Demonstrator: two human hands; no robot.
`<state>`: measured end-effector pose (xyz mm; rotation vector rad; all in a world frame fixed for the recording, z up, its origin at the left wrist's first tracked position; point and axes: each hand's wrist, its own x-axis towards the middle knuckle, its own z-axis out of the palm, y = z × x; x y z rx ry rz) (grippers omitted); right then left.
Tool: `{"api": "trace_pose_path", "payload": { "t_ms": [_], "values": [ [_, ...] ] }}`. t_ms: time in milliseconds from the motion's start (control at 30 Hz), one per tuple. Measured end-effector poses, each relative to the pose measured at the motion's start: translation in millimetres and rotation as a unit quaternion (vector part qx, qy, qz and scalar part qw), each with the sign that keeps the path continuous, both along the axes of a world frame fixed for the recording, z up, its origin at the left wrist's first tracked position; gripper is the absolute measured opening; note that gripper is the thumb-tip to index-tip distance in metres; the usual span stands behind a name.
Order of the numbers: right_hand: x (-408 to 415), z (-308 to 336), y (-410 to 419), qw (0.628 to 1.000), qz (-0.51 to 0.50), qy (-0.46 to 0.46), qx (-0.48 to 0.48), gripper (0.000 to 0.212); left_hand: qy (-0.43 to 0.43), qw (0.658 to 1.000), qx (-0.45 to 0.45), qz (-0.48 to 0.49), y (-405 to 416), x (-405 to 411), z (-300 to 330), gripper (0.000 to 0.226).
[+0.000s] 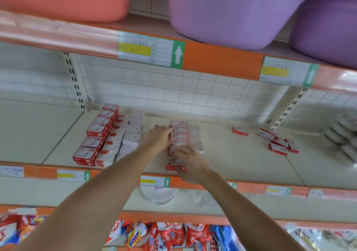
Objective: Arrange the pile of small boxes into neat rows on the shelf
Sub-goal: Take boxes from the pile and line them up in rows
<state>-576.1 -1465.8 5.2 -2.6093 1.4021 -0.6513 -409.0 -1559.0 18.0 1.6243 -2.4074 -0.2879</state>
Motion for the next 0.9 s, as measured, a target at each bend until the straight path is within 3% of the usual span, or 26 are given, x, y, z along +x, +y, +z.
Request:
{"api": "trace_pose_path", "payload": {
  "t_ms": [500,667,900],
  "values": [
    [-10,-5,5,0.999,-0.027,-0.028,-0.009,0.019,-0.004,0.998,-0.003,-0.056,6,-2,16,0.04],
    [-36,-3,4,0.985,-0.174,-0.021,-0.003,0.029,-0.017,0.996,-0.014,-0.088,4,-32,25,0.044],
    [-120,-4,3,0.936,-0.339,0.006,0.091,0.048,-0.06,0.987,-0.024,-0.145,6,-106,29,0.049]
  ]
}}
